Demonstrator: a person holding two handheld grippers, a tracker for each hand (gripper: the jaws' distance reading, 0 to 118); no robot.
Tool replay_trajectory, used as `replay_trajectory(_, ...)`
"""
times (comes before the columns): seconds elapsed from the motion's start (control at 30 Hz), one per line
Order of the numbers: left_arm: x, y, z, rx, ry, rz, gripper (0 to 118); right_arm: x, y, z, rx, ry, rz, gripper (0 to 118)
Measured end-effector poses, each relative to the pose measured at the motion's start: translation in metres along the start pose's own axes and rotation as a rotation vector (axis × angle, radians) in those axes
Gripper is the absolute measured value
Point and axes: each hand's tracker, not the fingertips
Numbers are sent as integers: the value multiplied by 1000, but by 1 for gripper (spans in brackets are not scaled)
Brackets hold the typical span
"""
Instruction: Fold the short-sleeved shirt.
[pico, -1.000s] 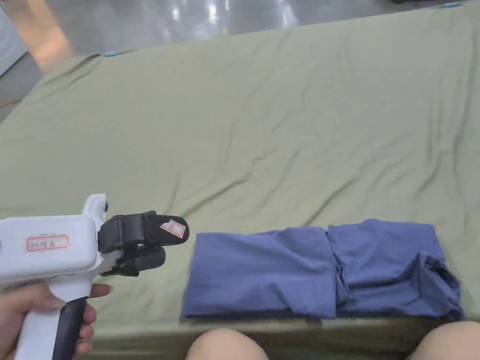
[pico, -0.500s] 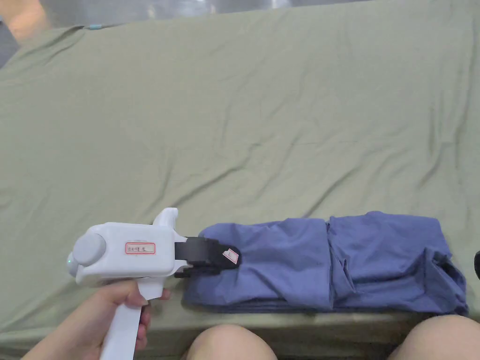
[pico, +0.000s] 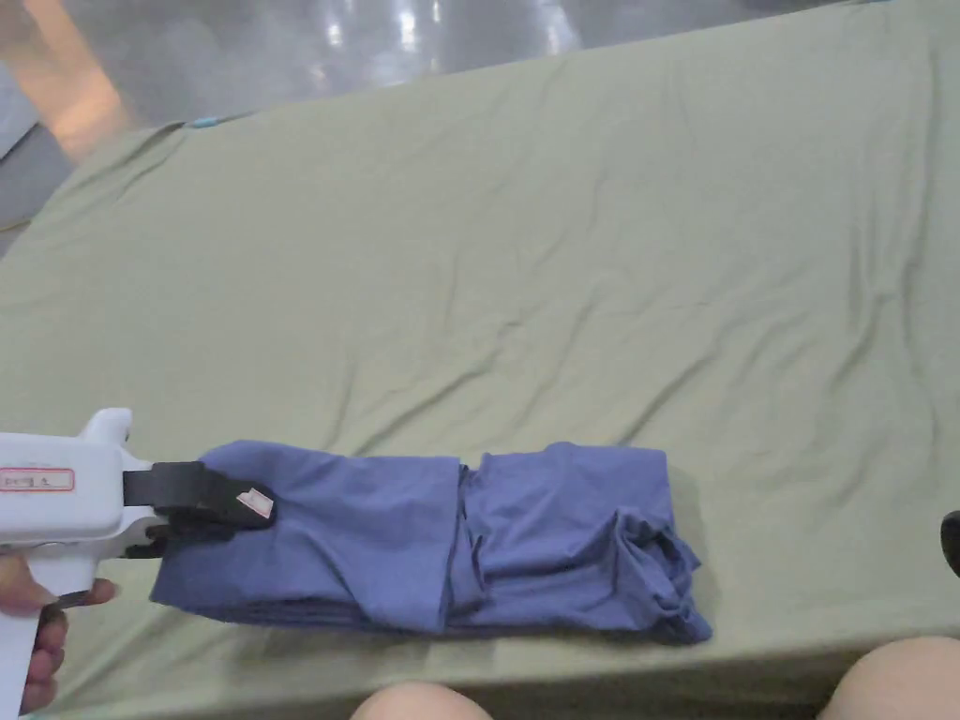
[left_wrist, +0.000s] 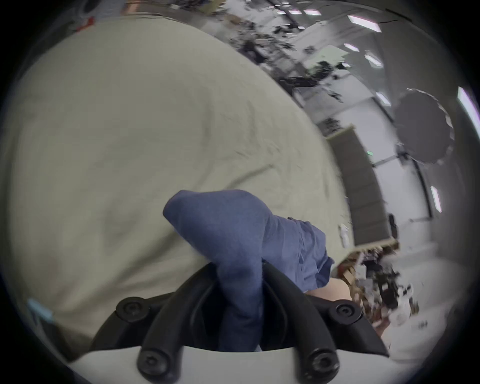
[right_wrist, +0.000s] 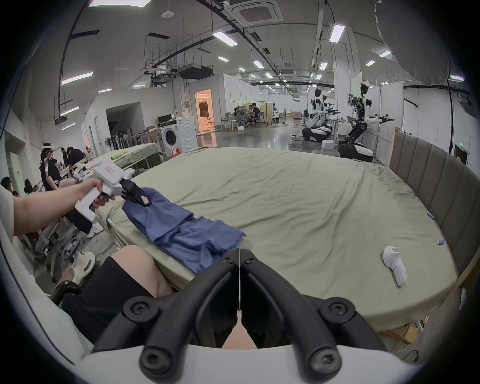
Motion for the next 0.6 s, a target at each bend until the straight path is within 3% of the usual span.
replay_trajectory(0.03,17,3,11,-8,65,26,9,2,-2,-1,2,5,-5,4)
replay_trajectory(0.1,52,10,24,-21,126,-88,9,4,-6,-4,7,9,-17,4)
replay_trajectory(0.27,152,15,22,-48,124,-232,9,8,-10,-2,16,17,-28,4)
replay_trajectory(0.4,207,4,-28,-116,161,-320,10,12,-14,9,39,22,-46,4)
replay_trajectory(0.6,244,-21,-129,-251,153,-321,11,18,-26,30,39,-8,-60,4)
